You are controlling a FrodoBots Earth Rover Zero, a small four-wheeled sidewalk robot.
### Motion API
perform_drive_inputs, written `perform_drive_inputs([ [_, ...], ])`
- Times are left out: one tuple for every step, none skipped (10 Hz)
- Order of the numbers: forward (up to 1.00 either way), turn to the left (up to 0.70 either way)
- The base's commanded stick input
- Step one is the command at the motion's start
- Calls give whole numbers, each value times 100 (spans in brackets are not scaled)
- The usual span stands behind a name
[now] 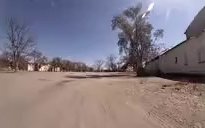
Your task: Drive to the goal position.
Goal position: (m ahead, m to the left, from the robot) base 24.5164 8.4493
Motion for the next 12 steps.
perform_drive_inputs([
  [100,0],
  [100,0],
  [100,0],
  [100,0],
  [100,0],
  [100,0],
  [100,0],
  [100,0],
  [100,0],
  [100,0],
  [100,0],
  [100,0],
])
